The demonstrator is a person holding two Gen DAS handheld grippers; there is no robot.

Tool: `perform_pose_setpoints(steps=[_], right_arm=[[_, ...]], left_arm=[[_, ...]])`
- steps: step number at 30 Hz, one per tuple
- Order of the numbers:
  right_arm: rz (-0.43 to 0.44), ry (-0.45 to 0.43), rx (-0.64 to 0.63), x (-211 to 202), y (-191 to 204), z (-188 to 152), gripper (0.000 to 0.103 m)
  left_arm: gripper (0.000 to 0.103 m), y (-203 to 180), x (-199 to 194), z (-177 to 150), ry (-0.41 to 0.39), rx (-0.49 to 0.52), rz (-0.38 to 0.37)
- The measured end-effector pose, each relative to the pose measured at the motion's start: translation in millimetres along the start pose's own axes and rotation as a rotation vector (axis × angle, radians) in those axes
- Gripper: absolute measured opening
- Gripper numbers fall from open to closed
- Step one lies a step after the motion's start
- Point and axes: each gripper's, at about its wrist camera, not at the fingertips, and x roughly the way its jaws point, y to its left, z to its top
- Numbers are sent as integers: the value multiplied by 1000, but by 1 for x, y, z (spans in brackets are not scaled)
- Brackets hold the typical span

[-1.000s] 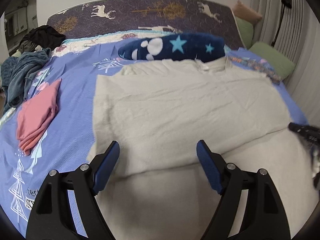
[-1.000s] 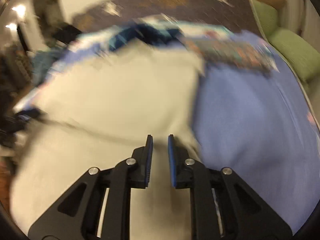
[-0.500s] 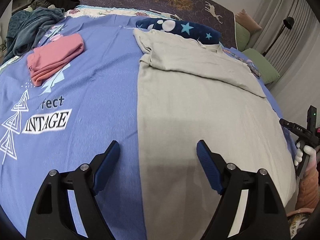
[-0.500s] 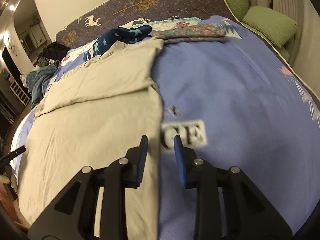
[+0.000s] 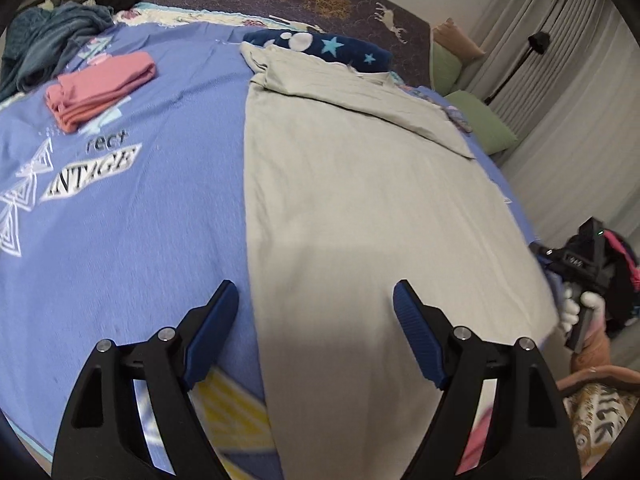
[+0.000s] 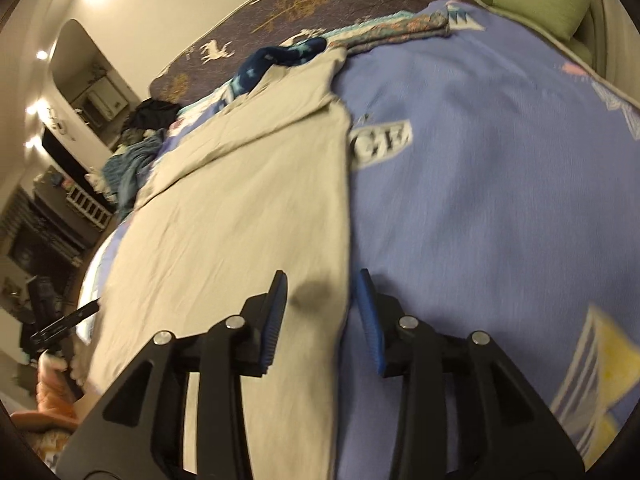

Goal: Fold small clothes

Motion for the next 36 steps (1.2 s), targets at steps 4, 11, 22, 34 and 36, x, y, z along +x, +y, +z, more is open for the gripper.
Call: perform_pose_setpoints(steps=[4, 11, 22, 34, 36], right_arm=[[71, 31, 34, -26, -1, -34, 37], [199, 76, 90, -42, -6, -58, 50], [315, 79, 191, -26, -16, -49, 6], [589, -210, 243, -90, -7, -26, 2], [606, -244, 234, -105, -3, -22, 2]], left_arm=[[80, -5, -15, -25, 15, 14, -97], [80, -5, -23, -37, 16, 4, -176], [1, 40, -10, -43, -66, -252, -318], [1, -19, -83, -11, -331, -145, -471], [1, -31, -103, -10, -369, -105, -485]])
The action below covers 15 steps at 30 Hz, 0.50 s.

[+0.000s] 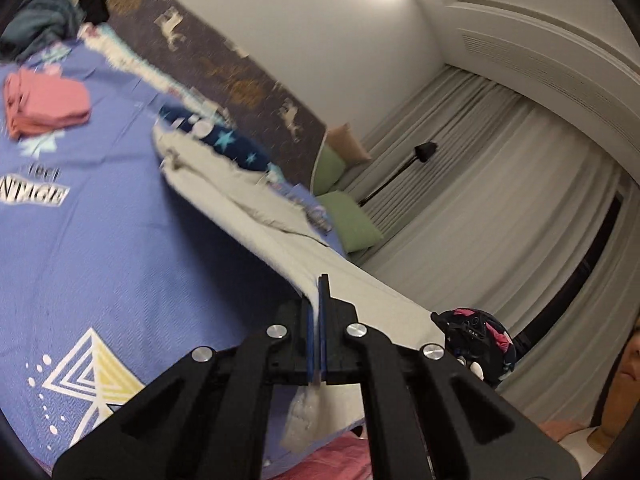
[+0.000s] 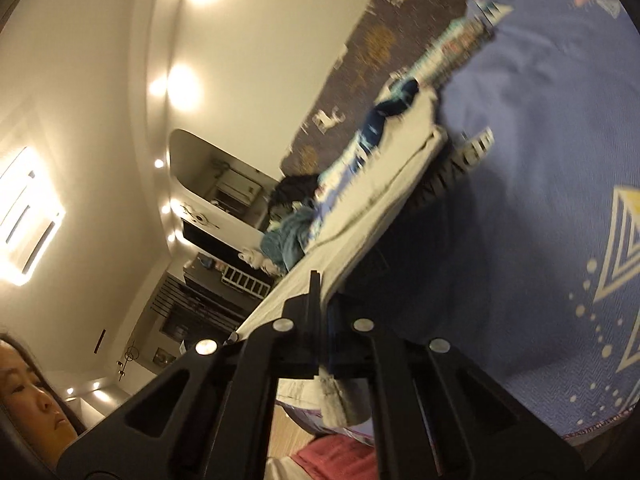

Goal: Fold small clothes

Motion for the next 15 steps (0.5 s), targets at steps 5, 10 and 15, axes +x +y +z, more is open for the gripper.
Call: perform_pose_setpoints(steps=[5, 10, 15], right_arm=[[102, -121, -125, -50, 54, 2, 2], [23, -188, -273, -74, 89, 5, 2], [-13, -173, -215, -48, 61, 22, 3]], left_arm=[[1, -60, -39, 4, -99, 135, -54], [1, -92, -47, 9, -136, 228, -63], [1, -73, -17, 19, -111, 185, -25]])
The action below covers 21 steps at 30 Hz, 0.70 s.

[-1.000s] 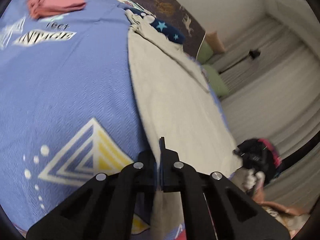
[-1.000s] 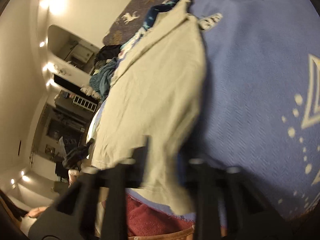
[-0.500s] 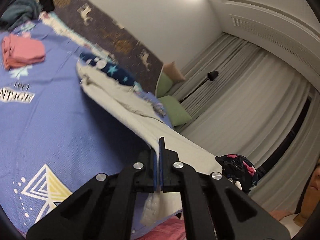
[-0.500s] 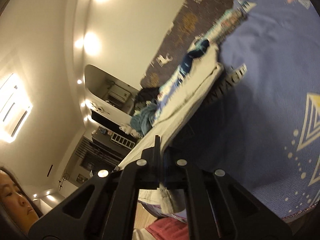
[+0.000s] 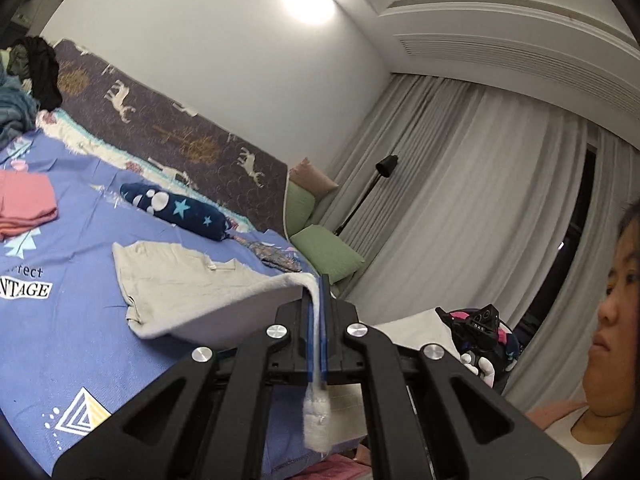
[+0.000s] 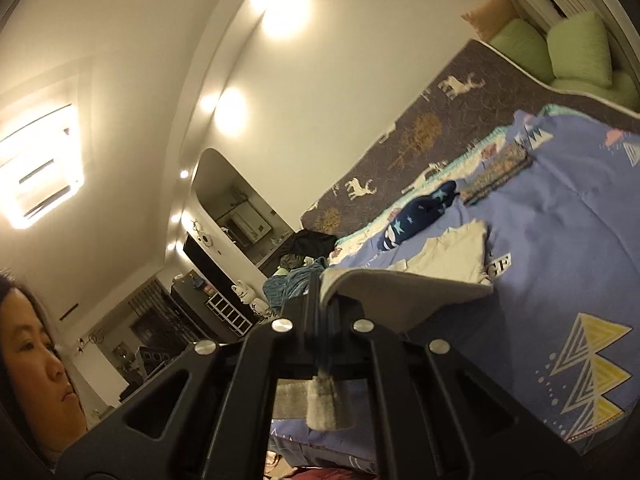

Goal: Fold small clothes

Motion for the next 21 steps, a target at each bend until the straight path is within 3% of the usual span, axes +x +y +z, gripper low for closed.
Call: perform_pose_setpoints(steps=[11, 21], right_arm=[[8, 35, 31, 52, -39, 21, 6], [-22, 88, 44, 130, -74, 67, 6]], left_arm=[[1, 45, 42, 19, 21, -92, 94], [1, 85, 106, 51, 44, -111, 149]])
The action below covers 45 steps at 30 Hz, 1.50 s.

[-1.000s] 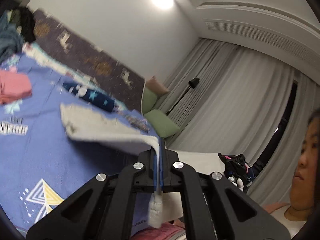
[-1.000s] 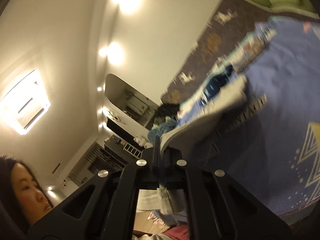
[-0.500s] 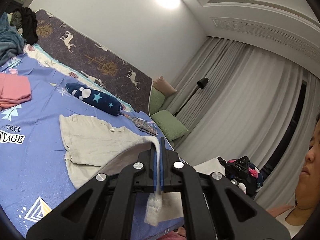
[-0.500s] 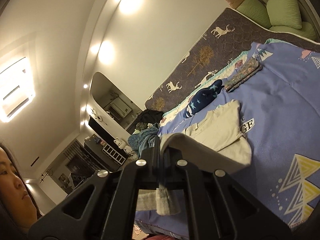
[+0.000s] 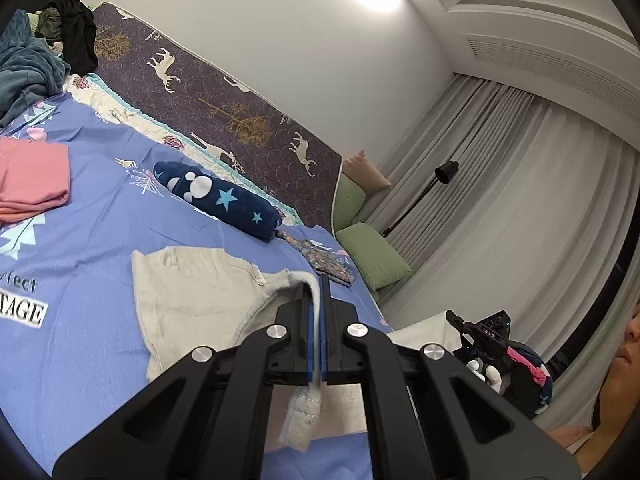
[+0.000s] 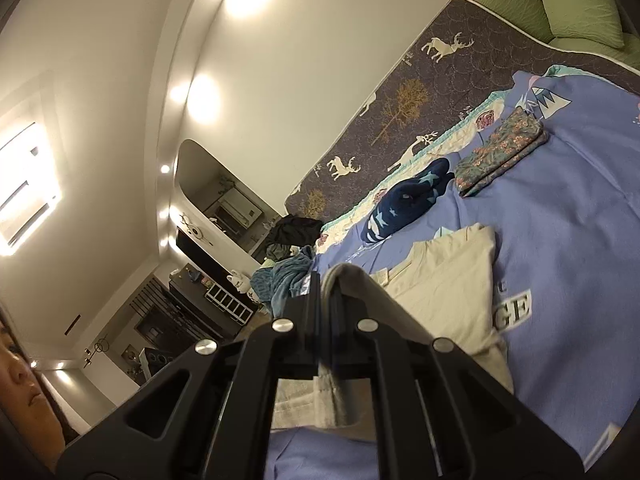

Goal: Fold small clothes

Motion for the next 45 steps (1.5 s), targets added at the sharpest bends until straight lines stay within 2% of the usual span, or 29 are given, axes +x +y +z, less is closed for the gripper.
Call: perform_pose_setpoints(steps=[5, 7, 9, 11, 12, 14, 16, 21, 26, 30, 31, 32, 33, 34, 37, 40, 42, 43, 44, 45], right_arm=[[-68, 17, 19, 53, -27, 38, 6], [-138, 32, 31, 79, -48, 50, 6], [-226, 70, 59, 106, -75, 53, 9], [-313, 137, 139, 131, -112, 43, 11], [-330, 168, 179, 138, -127, 35, 11], [-335, 203, 217, 141, -144, 20, 11], [-345, 219, 221, 142, -150, 14, 12], [-323, 227, 185, 142, -139, 18, 15], [-334, 267, 171, 150, -136, 15, 19], [-365, 288, 152, 148, -131, 15, 21], [-383, 296, 132, 149, -128, 14, 21], [-400, 307, 106, 150, -126, 14, 21], [-405, 315, 85, 151, -123, 14, 11], [-392, 318, 84, 149, -122, 14, 6], [-305, 290, 116, 147, -116, 23, 5], [-250, 228, 155, 150, -112, 49, 5], [-242, 168, 200, 157, -119, 72, 5], [-252, 147, 217, 162, -125, 80, 9], [-284, 129, 234, 168, -136, 88, 12], [-314, 123, 242, 172, -142, 92, 22]], left_arm=[[2, 36, 46, 34, -5, -54, 38], [2, 58, 68, 41, 0, -66, 94], [14, 89, 94, 37, 40, -117, 152], [22, 123, 116, 24, 103, -219, 195], [22, 135, 121, 16, 125, -256, 211], [23, 150, 127, 1, 167, -298, 219], [29, 153, 127, -7, 192, -299, 230], [42, 145, 123, -6, 194, -263, 222], [42, 148, 133, -6, 227, -257, 262], [39, 148, 136, -1, 224, -249, 260], [35, 147, 137, 0, 229, -239, 255], [20, 147, 139, 1, 233, -232, 249], [1, 146, 141, 2, 236, -229, 237], [1, 144, 141, 4, 232, -233, 226], [1, 130, 139, 19, 185, -204, 195], [1, 126, 144, 42, 145, -213, 161], [2, 134, 152, 61, 93, -247, 187], [3, 139, 158, 67, 80, -268, 203], [8, 152, 166, 72, 72, -298, 232], [22, 162, 172, 75, 78, -315, 268]])
